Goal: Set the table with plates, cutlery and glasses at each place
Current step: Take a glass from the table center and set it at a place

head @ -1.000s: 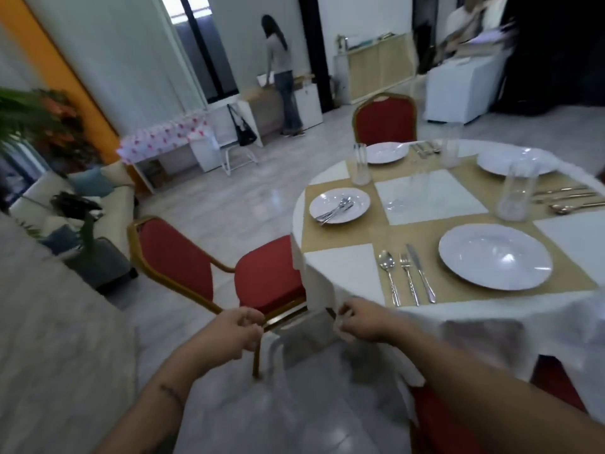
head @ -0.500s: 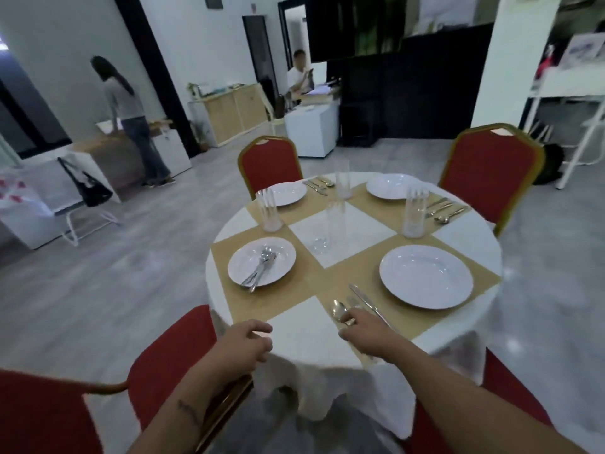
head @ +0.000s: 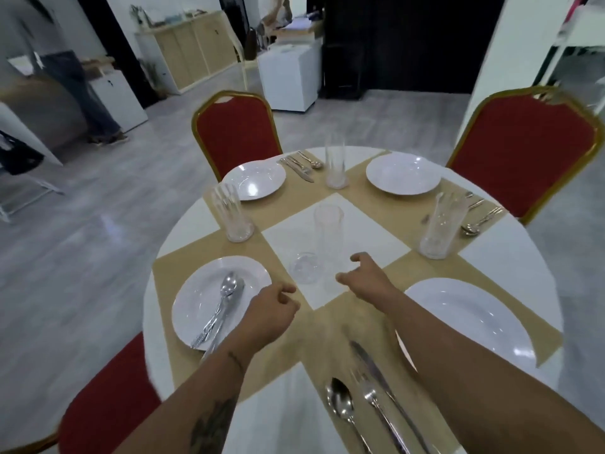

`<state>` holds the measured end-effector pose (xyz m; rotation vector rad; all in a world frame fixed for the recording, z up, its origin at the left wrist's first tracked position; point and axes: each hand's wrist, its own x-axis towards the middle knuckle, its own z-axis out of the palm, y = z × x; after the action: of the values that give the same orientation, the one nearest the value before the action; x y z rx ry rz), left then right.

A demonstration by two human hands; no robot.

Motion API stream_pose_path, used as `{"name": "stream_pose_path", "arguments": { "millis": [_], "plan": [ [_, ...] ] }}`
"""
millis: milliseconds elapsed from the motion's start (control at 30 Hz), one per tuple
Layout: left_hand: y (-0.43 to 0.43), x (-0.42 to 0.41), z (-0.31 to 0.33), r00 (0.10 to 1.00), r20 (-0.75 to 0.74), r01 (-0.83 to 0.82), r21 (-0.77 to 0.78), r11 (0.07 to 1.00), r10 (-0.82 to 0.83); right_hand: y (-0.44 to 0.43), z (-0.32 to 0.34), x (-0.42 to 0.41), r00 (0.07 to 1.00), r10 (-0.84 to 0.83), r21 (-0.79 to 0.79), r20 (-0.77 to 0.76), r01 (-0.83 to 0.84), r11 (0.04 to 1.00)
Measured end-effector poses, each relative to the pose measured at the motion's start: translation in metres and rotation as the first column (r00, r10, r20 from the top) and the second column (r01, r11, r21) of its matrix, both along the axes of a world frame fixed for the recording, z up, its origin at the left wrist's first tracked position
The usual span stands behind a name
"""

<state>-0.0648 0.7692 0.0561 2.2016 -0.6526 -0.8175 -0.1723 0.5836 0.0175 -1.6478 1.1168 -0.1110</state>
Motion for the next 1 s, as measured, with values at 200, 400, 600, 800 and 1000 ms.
{"name": "stream_pose_path", "arguments": {
  "millis": [200, 400, 600, 800, 1000],
  "plan": [
    [-0.054, 0.044, -0.051, 0.974, 0.194, 0.094, 0.142, 0.985, -0.121, -0.039, -0.026, 0.060, 0.999, -0.048, 0.018, 0.008, 0.048, 0.999],
    [-0.095, 0.072, -0.082, 0.850, 0.407, 0.186, 0.363, 0.913, -0.335, -0.051, -0.051, 0.080, 0.997, -0.079, -0.012, -0.002, 0.079, 0.997],
    [-0.107, 0.075, -0.091, 0.845, 0.380, 0.231, 0.374, 0.898, -0.375, -0.047, -0.057, 0.082, 0.992, -0.126, -0.064, 0.014, 0.127, 0.990],
    [-0.061, 0.052, -0.076, 0.827, 0.364, 0.354, 0.255, 0.900, -0.428, -0.037, -0.046, 0.053, 0.960, -0.209, 0.069, 0.186, 0.199, 0.977],
    [-0.001, 0.004, -0.086, 0.750, 0.342, 0.514, 0.236, 0.825, -0.565, 0.006, -0.027, 0.016, 0.945, -0.224, 0.068, 0.239, 0.214, 0.975]
  ]
}}
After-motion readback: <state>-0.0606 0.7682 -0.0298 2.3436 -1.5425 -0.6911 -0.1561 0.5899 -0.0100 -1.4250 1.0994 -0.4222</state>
